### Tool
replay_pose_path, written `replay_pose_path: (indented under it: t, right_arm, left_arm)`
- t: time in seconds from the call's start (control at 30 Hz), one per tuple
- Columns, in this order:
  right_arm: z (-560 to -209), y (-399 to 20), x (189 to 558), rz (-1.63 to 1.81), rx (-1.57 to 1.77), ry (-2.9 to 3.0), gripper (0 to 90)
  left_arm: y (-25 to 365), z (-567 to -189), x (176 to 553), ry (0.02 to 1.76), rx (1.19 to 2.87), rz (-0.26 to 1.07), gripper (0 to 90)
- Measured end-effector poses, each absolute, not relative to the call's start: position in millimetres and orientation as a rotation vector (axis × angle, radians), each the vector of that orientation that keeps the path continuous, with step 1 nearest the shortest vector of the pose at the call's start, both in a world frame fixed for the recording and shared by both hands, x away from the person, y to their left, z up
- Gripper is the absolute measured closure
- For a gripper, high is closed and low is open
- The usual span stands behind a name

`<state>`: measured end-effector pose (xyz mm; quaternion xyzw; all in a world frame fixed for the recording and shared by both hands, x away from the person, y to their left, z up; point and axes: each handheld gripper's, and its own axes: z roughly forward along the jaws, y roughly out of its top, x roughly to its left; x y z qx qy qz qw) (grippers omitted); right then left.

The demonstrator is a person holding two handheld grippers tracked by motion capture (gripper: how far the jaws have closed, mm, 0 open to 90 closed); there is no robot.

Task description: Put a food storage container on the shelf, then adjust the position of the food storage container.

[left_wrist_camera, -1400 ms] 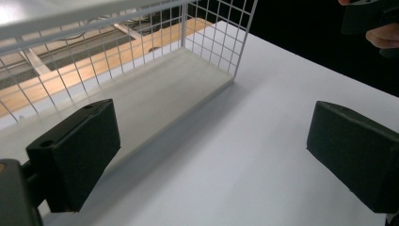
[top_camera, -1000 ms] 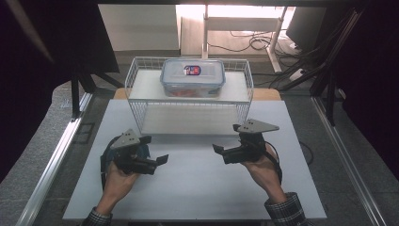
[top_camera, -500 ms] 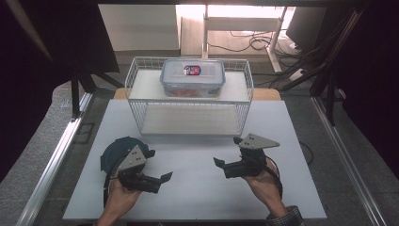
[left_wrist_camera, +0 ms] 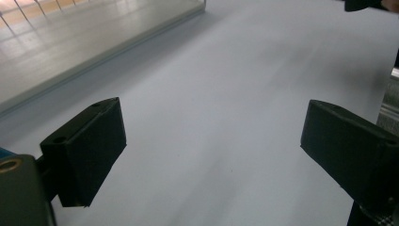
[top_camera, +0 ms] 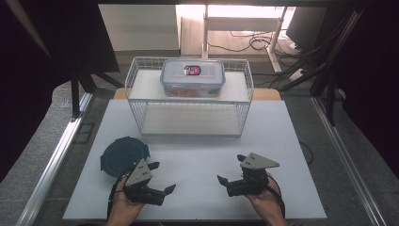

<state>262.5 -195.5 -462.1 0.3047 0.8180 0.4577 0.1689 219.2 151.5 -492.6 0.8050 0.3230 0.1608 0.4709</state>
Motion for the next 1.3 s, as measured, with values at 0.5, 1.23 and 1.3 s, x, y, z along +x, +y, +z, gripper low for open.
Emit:
replay_pose_path:
  t: [0.5, 1.23, 1.3]
  right_arm:
    - [-472.2, -205.6, 267.2, 1.237, 0.920, 2.313, 0.6]
    - [-484.0, -208.6, 274.6, 1.130, 0.956, 2.336, 2.3]
    - [-485.1, -208.7, 275.2, 1.126, 0.957, 2.341, 2.5]
  left_arm:
    - [168.8, -491.2, 251.1, 0.953, 2.007, 0.322, 9.5]
    - [305.4, -482.9, 302.0, 1.345, 1.807, 0.559, 90.0]
    - [317.2, -488.7, 302.1, 1.396, 1.794, 0.588, 90.0]
